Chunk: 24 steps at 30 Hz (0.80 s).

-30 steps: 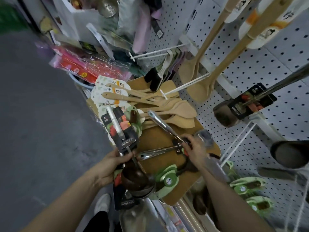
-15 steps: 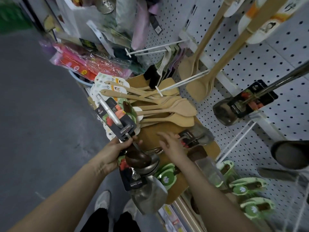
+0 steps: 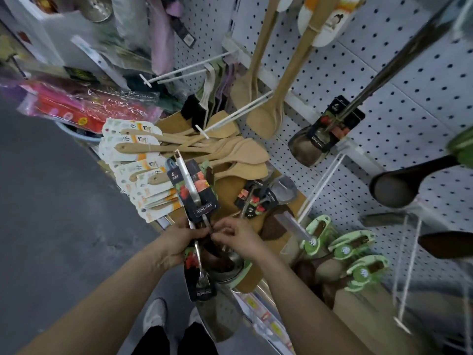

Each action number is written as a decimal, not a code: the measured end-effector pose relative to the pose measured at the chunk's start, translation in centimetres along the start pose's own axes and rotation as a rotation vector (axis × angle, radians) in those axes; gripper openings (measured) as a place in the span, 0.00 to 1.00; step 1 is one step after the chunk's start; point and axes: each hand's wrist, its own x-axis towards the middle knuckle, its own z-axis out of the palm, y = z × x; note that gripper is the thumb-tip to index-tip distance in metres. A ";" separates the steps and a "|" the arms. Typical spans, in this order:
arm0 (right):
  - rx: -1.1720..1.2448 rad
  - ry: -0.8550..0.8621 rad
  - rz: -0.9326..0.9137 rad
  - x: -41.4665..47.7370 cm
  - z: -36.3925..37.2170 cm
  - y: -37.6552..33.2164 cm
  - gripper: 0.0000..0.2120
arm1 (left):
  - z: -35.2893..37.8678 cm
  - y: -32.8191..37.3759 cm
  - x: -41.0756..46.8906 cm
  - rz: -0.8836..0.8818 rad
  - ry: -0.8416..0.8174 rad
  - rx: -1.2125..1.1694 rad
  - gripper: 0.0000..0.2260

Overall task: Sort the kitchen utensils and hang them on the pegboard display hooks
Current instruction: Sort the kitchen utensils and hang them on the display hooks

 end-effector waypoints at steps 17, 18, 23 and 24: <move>0.203 0.633 0.120 -7.8 -1.6 7.9 0.07 | 2.5 -1.5 0.6 -0.146 -0.068 0.264 0.11; 0.226 0.672 0.157 -8.8 -1.9 8.8 0.07 | 3.1 -1.9 0.5 -0.153 -0.072 0.267 0.11; 0.335 0.821 0.288 -13.1 -3.0 14.1 0.11 | 5.7 -4.4 -0.3 -0.154 -0.114 0.233 0.03; 0.393 0.837 0.318 -14.0 -3.2 15.0 0.11 | 6.2 -5.1 -0.5 -0.155 -0.129 0.236 0.03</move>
